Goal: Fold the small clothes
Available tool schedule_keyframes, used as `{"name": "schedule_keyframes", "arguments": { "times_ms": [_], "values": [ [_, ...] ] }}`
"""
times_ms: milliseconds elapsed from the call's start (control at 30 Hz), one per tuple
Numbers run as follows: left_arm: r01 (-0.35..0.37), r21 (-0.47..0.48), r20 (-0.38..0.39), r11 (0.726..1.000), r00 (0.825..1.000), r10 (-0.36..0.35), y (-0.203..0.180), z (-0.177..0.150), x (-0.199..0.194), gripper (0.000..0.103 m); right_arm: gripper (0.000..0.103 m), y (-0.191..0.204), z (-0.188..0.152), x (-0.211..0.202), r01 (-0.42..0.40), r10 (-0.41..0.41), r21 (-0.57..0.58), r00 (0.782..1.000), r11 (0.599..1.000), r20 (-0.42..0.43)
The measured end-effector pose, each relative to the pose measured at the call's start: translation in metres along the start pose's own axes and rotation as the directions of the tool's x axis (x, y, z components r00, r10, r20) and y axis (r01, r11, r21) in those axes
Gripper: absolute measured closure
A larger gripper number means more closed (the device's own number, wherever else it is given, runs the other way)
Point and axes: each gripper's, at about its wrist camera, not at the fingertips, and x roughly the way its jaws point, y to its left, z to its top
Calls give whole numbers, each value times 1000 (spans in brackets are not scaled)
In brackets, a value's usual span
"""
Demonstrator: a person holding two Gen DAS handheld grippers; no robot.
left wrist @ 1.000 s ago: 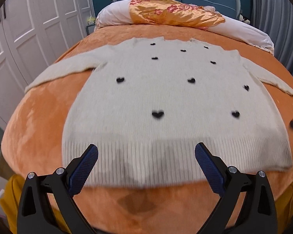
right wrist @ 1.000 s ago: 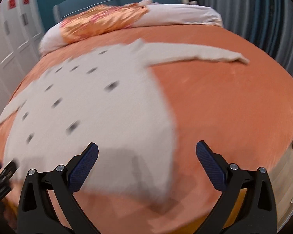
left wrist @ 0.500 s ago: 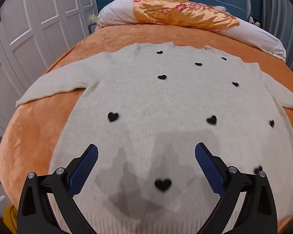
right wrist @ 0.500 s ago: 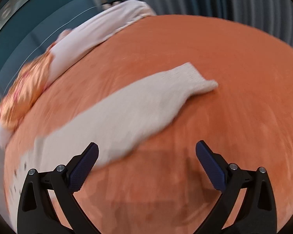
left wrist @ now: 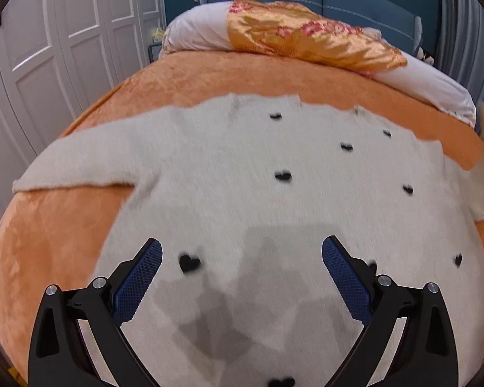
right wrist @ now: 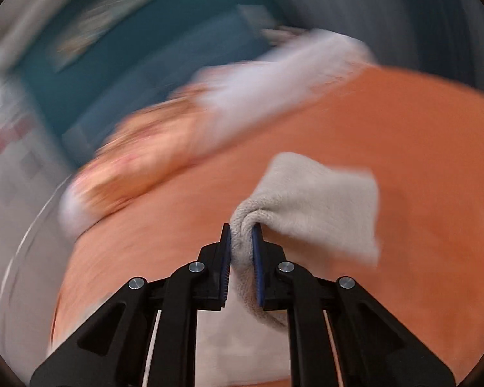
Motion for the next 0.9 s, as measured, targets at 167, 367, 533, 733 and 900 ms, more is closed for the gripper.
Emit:
{"name": "schedule_keyframes", "arguments": {
  "times_ms": [167, 367, 533, 733, 900],
  "values": [
    [46, -95, 35, 994, 998, -43, 22, 23, -1, 6, 91, 179, -74, 56, -303, 254, -256, 944, 918, -210],
    [151, -247, 14, 957, 988, -152, 55, 33, 17, 6, 86, 253, -215, 136, -350, 146, -330, 847, 877, -511],
    [249, -345, -38, 905, 960, -279, 71, 35, 48, 6, 62, 223, -221, 92, -344, 202, -249, 865, 905, -460],
    [284, -392, -87, 875, 936, -342, 53, 42, 83, 6, 57, 126, -187, 40, -127, 77, -143, 946, 981, -314],
    [256, -421, -101, 870, 940, -325, 47, 44, 101, 11, 51, 56, -156, 36, 79, -91, -59, 965, 995, -247]
  ]
}}
